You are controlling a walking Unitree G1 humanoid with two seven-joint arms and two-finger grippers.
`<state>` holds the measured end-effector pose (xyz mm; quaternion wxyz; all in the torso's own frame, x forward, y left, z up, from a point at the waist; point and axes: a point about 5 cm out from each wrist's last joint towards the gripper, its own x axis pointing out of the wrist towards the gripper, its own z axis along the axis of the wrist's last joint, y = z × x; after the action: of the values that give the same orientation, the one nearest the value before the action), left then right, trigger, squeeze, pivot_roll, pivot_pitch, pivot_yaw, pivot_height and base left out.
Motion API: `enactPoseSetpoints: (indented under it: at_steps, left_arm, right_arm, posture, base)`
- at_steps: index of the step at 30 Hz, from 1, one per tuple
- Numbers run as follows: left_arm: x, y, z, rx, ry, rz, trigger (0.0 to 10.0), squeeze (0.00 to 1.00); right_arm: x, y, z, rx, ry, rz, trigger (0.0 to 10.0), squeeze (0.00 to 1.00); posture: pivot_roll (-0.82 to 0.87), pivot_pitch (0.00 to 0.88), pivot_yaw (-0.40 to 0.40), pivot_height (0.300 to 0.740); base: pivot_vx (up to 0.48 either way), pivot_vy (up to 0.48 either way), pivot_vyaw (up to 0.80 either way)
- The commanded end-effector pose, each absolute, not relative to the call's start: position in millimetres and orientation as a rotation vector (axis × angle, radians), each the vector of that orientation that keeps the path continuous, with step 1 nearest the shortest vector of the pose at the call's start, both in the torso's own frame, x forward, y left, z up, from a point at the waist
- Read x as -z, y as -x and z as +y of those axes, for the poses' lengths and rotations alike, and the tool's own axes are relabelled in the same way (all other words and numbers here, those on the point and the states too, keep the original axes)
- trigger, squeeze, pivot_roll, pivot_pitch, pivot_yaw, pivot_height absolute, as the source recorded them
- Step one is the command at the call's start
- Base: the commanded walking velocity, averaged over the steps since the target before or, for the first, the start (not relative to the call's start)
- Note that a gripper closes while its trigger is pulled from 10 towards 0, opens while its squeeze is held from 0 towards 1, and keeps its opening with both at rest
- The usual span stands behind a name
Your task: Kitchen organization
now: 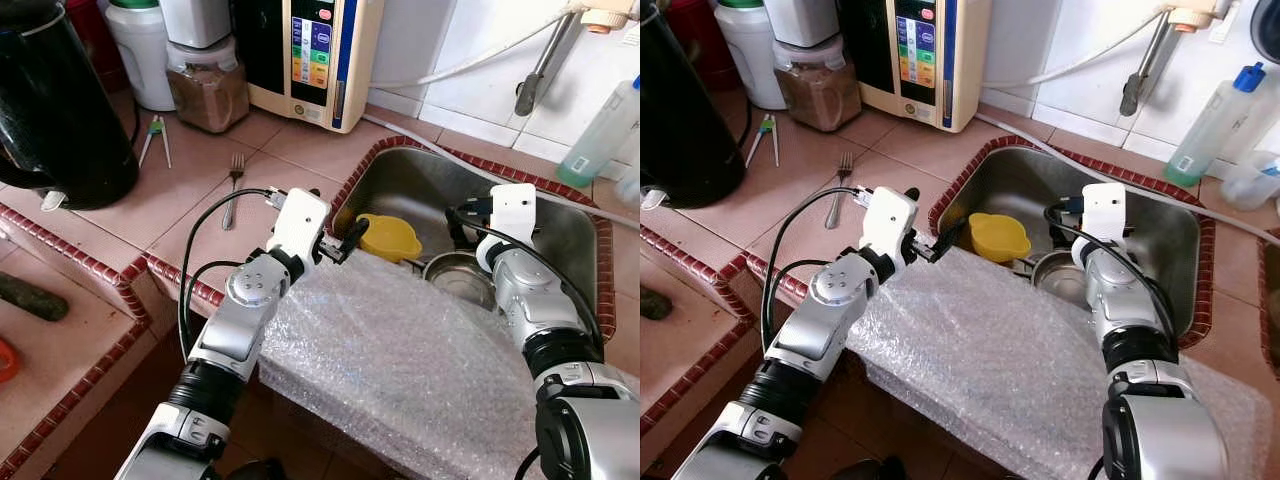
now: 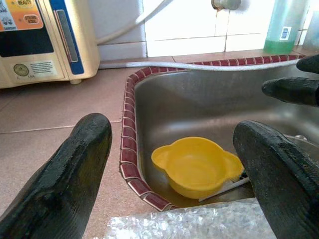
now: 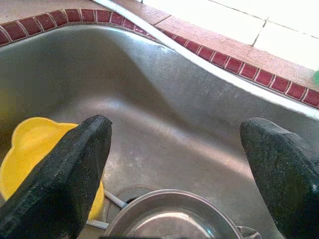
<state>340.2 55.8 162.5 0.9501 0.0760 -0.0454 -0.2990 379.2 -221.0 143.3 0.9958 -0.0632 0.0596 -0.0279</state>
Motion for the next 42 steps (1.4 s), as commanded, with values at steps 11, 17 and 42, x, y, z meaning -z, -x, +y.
enactPoseSetpoints:
  at_steps: [11,17,42]
  left_arm:
    - [-162,-340,54,0.610,-0.163,-0.092,10.0,1.00]
    - [-162,-340,54,0.610,-0.163,-0.092,10.0,1.00]
    - [-170,-393,160,-0.110,-0.129,0.073,10.0,0.00]
  right_arm:
    - [-144,-379,-224,0.065,0.122,0.113,10.0,1.00]
    - [-144,-379,-224,0.065,0.122,0.113,10.0,1.00]
    - [-191,-323,-121,-0.628,-0.035,-0.100,10.0,0.00]
  posture:
    - [-0.07,0.092,-0.038,0.740]
    - [-0.07,0.092,-0.038,0.740]
    - [-0.06,0.134,0.032,0.740]
  base:
    - [0.000,0.000,0.00]
    - [0.000,0.000,0.00]
    - [0.000,0.000,0.00]
